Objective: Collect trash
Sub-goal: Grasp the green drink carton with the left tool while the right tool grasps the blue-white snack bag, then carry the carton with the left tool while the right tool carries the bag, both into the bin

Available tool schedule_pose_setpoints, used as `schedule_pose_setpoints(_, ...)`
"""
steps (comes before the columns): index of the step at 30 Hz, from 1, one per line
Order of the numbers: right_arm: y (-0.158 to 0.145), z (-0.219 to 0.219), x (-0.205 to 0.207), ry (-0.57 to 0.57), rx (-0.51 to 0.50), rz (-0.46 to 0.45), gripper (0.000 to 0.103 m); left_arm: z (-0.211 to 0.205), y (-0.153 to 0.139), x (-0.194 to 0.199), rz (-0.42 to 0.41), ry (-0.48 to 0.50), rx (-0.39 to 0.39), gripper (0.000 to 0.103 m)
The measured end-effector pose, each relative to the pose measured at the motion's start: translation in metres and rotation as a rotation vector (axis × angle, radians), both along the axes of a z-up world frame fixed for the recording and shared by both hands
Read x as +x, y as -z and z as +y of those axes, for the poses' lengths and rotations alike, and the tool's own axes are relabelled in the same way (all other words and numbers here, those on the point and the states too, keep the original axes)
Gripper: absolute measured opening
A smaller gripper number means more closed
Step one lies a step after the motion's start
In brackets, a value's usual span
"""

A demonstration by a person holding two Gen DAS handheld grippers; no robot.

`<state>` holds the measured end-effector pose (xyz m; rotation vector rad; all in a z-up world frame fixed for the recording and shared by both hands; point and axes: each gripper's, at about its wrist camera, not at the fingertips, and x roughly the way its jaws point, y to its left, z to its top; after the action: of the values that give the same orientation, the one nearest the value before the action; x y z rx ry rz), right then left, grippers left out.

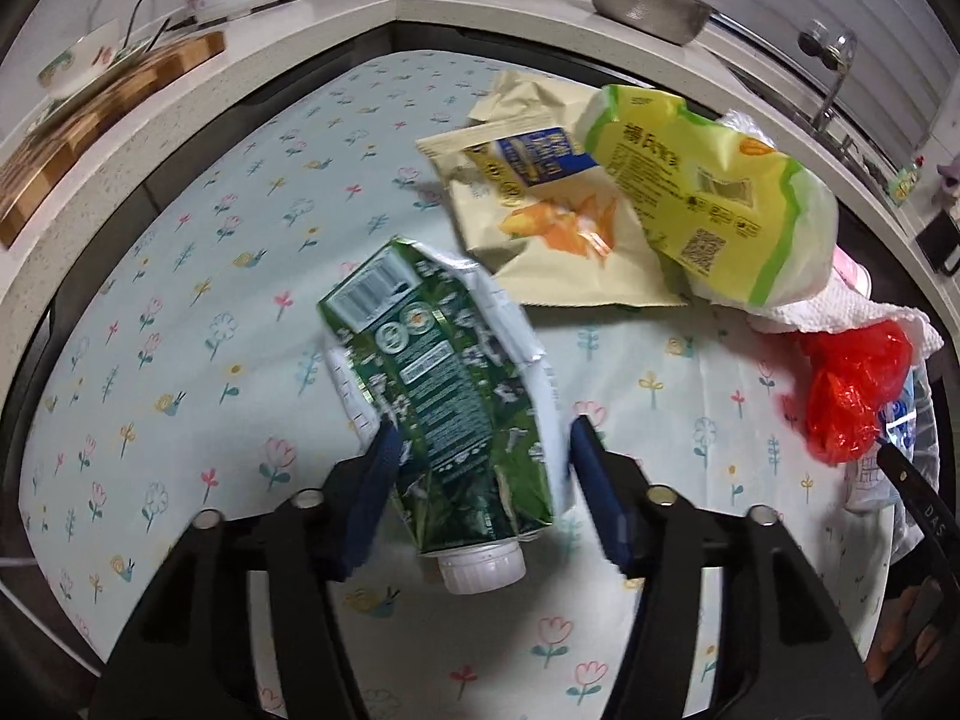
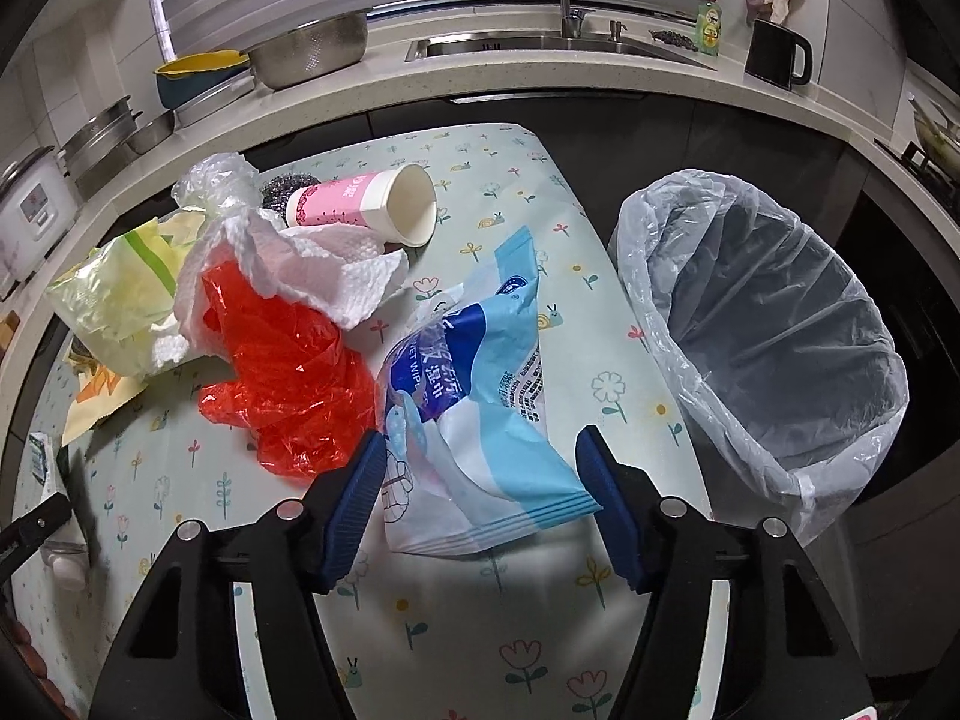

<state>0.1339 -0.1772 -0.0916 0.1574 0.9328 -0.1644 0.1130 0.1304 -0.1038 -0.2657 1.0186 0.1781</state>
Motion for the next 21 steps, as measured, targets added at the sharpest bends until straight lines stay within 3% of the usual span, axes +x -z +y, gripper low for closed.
schedule_pose_setpoints(3,0.0,0.0,-0.002,-0.004,0.009,0.007,0.053,0.016,0.01,-0.002,0.037,-0.058,-0.075,0.075)
schedule_pose_setpoints(6,0.0,-0.002,-0.002,0.0,0.021,0.006,0.052,0.026,0.021,0.002,0.079,-0.103,-0.153,0.076)
schedule_pose_setpoints(9,-0.001,-0.002,-0.001,-0.003,0.034,0.004,0.047,0.022,0.019,0.006,0.071,-0.098,-0.13,0.074)
schedule_pose_setpoints(10,-0.001,-0.001,-0.001,-0.006,0.039,0.003,0.046,0.021,0.02,0.008,0.076,-0.088,-0.128,0.069)
schedule_pose_setpoints(12,-0.002,0.0,-0.001,-0.01,0.041,0.005,0.032,0.017,0.018,0.01,0.077,-0.072,-0.118,0.069)
schedule_pose_setpoints(21,-0.023,-0.003,-0.02,-0.002,0.057,-0.044,0.028,0.004,-0.002,-0.007,0.027,0.001,-0.097,0.068)
